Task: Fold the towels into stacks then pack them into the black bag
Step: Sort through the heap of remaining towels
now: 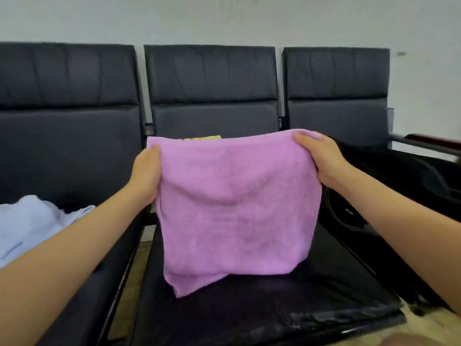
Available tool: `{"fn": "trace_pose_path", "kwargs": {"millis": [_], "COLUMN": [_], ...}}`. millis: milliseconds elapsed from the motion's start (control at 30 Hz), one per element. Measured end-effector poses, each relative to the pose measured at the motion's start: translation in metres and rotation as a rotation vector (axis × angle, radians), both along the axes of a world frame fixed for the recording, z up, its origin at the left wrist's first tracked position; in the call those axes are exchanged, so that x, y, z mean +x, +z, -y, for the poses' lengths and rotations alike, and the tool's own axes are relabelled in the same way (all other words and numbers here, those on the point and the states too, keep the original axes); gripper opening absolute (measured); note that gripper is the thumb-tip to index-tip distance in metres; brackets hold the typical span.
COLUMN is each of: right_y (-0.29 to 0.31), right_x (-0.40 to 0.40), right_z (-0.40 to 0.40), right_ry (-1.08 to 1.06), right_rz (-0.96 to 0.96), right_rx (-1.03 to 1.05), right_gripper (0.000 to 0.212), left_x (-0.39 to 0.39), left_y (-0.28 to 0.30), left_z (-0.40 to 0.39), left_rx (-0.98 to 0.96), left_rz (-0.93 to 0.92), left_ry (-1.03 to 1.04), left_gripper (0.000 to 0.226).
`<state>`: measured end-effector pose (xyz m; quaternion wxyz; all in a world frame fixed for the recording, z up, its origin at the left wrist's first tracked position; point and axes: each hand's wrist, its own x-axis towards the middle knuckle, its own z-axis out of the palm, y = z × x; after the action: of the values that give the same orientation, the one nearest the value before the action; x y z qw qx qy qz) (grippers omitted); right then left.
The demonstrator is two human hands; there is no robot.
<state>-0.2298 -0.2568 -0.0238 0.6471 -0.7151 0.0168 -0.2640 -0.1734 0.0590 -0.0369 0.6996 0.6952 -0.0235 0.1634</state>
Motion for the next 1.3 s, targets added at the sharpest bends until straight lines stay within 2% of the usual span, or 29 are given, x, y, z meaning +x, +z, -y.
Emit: {"fn": "trace_pose_path", "kwargs": {"millis": [67,200,300,400,533,600,700,767,833,900,933,1000,1100,1167,1300], "right_y": [0.025,0.058,0.073,0.075,0.04,0.006,-0.054,-0.098,-0.136,-0.157,-0.161,-0.162,-0.164,-0.168,-0.183], "right_x": [-0.008,-0.021,-0.028,-0.031,-0.015,-0.003,0.012,0.021,0.028,0.032,0.035,0.044,0.065,0.078,0.101], "right_z": [-0.005,-0.018,-0.025,-0.027,-0.016,-0.005,0.004,0.003,0.003,0.004,0.002,-0.002,-0.009,-0.013,-0.01], "right_ry": [0.026,0.143,0.246,0.295,0.201,0.131,0.005,-0.059,-0.119,-0.153,-0.172,-0.221,-0.27,-0.253,-0.193], "right_rz": [0.027,0.026,-0.053,-0.153,-0.25,-0.349,-0.474,-0.44,-0.405,-0.441,-0.463,-0.468,-0.472,-0.464,-0.473], "right_rx": [-0.023,0.031,0.125,0.155,0.16,0.21,0.173,0.046,-0.278,-0.684,-0.778,-0.743,-0.472,-0.294,-0.197], "right_gripper": [0.026,0.016,0.008,0.01,0.012,0.016,0.021,0.025,0.024,0.026,0.027,0.03,0.031,0.031,0.024], "left_x": [-0.014,-0.041,-0.054,-0.06,-0.047,-0.032,-0.01,0.003,0.013,0.02,0.025,0.036,0.05,0.059,0.073], "left_y": [0.022,0.052,0.068,0.075,0.05,0.021,-0.037,-0.078,-0.109,-0.125,-0.129,-0.132,-0.137,-0.141,-0.151], "left_z": [-0.002,-0.003,-0.007,-0.014,-0.024,-0.026,-0.033,-0.04,-0.045,-0.047,-0.047,-0.045,-0.041,-0.04,-0.035], "left_rx": [-0.03,-0.114,-0.2,-0.221,-0.134,-0.1,0.024,0.278,0.563,0.635,0.614,0.51,0.366,0.396,0.462], "left_rz": [0.053,0.092,0.036,-0.076,-0.28,-0.352,-0.423,-0.386,-0.318,-0.298,-0.305,-0.356,-0.413,-0.403,-0.353], "left_ry": [0.004,-0.053,-0.144,-0.319,-0.371,-0.318,-0.201,-0.156,-0.123,-0.081,-0.061,-0.028,0.001,0.046,0.119], "left_gripper": [0.027,0.026,0.021,0.023,0.02,0.018,0.015,0.016,0.024,0.026,0.024,0.021,0.022,0.02,0.013]}}
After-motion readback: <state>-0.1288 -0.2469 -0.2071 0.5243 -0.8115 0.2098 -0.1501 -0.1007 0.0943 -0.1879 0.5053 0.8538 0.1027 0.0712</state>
